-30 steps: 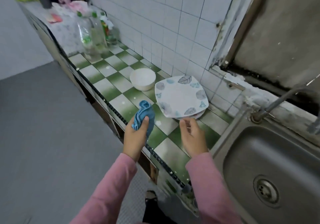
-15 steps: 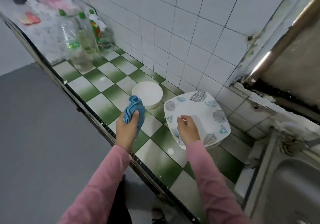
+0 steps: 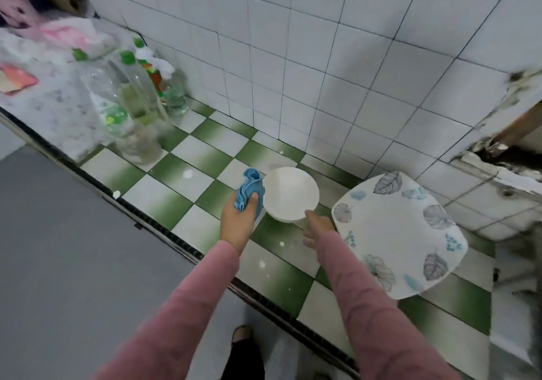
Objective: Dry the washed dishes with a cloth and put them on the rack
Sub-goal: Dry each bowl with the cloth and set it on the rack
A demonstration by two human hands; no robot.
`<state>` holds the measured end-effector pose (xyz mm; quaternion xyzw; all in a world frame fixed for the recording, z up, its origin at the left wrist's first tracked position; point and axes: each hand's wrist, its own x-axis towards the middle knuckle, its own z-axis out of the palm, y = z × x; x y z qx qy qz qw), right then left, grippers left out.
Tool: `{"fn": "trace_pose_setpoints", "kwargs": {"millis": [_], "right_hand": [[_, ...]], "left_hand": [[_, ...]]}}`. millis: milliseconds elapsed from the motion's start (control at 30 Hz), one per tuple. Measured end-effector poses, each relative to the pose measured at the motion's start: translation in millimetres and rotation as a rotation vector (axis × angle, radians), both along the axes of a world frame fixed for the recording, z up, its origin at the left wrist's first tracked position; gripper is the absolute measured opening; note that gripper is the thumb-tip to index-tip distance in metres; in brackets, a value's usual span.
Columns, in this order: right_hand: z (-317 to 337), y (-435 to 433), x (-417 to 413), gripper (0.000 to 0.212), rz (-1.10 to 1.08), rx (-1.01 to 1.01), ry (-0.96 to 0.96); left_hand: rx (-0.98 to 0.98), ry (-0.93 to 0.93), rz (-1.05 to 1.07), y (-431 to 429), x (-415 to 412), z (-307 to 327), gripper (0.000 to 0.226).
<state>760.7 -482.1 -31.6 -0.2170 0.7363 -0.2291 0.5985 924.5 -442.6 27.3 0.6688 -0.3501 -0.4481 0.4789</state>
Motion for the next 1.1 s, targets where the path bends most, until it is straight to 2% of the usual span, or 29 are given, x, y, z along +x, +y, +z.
{"fn": "trace_pose_setpoints", "kwargs": {"millis": [200,400,500,600,767,967,1100], "right_hand": [[-18,-12,24,0.061,-0.17,0.134,-0.151],[-20,-18,44,0.04,-0.251,0.119,-0.142],[-21,-23,48,0.035,-0.277,0.12,-0.147],[-23,-28,46,0.036,-0.323,0.111,-0.165],[-15,-23,43,0.05,-0.351,0.05,-0.151],[11,-25,25,0.043,-0.404,-0.098,-0.209],[36,-23,0,0.057,-0.435,-0.25,-0.2]], "left_hand": [[0.021,-0.018,-0.133,-16,17,-8,0.025],[0.034,0.022,-0.235,-25,28,-12,0.023],[0.038,0.03,-0.261,-29,33,-11,0.026],[0.014,0.037,-0.257,-33,37,-9,0.021],[-0.016,0.011,-0.26,-38,35,1,0.022],[-0.083,0.043,-0.265,-50,16,28,0.007],[-0.156,0.05,-0.279,-59,-7,47,0.014]]}}
